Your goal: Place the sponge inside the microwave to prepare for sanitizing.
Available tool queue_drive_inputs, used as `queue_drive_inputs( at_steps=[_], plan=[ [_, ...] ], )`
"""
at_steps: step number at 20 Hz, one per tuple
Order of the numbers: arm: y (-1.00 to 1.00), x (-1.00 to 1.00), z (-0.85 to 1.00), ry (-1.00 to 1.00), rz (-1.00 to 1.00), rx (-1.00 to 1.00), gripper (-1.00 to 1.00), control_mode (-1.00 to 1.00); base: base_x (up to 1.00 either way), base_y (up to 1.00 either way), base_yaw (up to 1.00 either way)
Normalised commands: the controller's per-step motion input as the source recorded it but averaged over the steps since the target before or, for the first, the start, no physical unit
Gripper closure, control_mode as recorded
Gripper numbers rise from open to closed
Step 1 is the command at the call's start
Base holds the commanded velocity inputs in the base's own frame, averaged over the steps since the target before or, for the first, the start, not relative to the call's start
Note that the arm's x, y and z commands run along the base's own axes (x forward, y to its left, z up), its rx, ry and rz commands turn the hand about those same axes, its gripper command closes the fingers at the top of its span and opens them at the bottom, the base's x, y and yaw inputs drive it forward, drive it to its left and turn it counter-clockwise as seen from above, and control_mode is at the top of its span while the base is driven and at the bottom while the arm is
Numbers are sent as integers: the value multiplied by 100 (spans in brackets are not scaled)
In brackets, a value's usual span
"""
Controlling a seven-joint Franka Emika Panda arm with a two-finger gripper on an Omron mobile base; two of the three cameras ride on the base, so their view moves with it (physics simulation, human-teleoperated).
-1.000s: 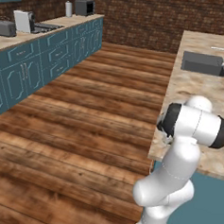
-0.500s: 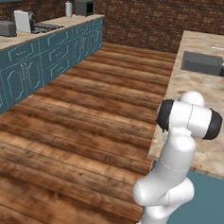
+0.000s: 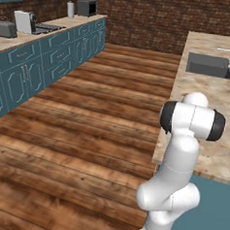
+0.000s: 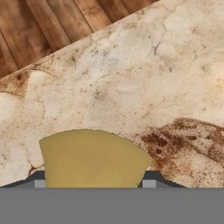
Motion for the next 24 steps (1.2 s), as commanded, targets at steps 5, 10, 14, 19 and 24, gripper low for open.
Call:
queue_drive_inputs(
  at_steps=[5,10,14,19,24],
  plan=[
    [17,-46,26,-4,-2,-4,100,-100,0,0,0],
    [7,-96,88,5,-15,-10,100,-100,0,0,0],
    [31,-69,100,29,-16,-10,100,-100,0,0,0],
    [88,-41,100,4,-14,-15,100,-100,0,0,0],
    [34,-25,96,5,-22,0,100,-100,0,0,0]
  ],
)
